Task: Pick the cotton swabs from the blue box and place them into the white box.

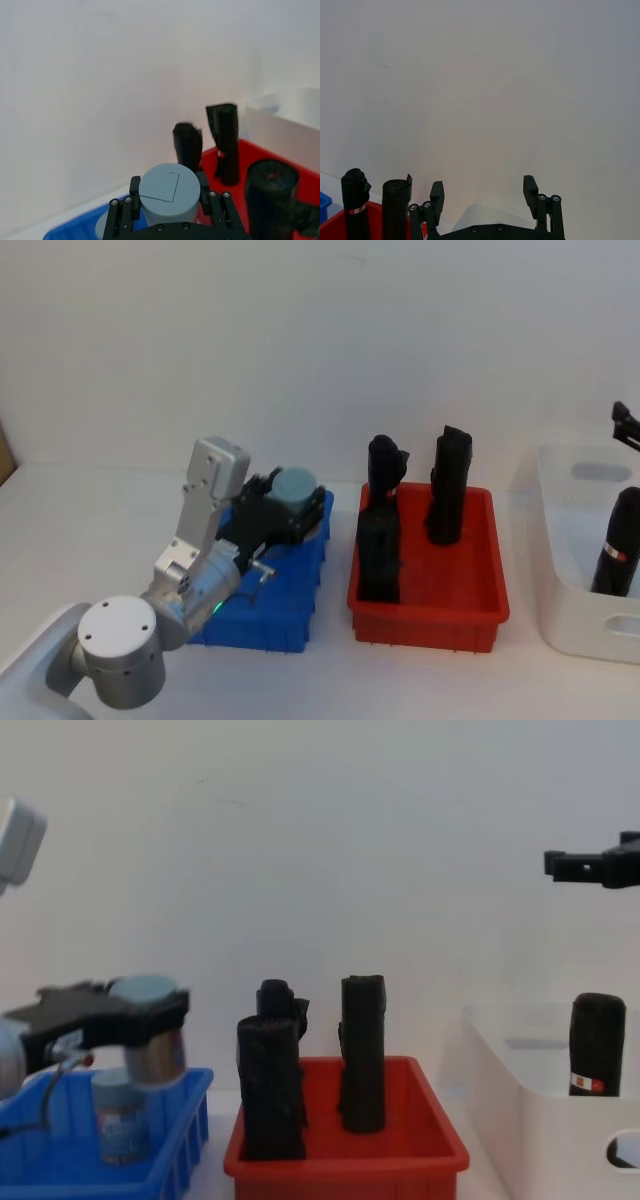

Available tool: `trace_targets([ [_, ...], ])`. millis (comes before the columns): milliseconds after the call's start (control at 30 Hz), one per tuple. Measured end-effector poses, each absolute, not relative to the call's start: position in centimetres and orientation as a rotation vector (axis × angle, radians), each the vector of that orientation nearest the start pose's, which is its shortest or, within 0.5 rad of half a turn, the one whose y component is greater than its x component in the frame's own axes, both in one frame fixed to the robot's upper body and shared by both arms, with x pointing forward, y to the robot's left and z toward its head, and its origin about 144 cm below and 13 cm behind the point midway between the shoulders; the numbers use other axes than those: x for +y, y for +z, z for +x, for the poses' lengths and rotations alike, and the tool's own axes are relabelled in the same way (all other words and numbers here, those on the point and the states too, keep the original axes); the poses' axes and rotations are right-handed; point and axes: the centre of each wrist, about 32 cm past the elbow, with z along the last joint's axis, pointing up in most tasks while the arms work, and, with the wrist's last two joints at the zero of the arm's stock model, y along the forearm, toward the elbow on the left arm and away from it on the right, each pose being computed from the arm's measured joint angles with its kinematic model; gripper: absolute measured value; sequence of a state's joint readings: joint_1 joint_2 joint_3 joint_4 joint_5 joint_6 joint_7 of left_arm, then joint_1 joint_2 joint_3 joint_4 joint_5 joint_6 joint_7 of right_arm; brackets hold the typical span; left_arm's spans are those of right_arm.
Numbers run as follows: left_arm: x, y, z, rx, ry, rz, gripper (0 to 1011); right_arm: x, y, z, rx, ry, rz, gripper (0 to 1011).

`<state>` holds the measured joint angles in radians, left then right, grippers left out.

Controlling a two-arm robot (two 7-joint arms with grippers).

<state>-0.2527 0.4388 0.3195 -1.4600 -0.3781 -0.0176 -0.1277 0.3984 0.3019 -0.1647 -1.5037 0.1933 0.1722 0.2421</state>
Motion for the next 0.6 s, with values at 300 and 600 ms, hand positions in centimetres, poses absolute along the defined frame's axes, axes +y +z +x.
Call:
trace_targets([
  [300,26.2,120.2,52.1,-0.244,1.133,-0.013,669,-26.5,127.2,55.9,-0.237,-1.128,-0.025,1001],
  [600,24.9,121.9,52.3,-0.385,1.073,-0.087,669,-25.4,127.8,56.6,-0.272,-1.002,0.004,1002],
])
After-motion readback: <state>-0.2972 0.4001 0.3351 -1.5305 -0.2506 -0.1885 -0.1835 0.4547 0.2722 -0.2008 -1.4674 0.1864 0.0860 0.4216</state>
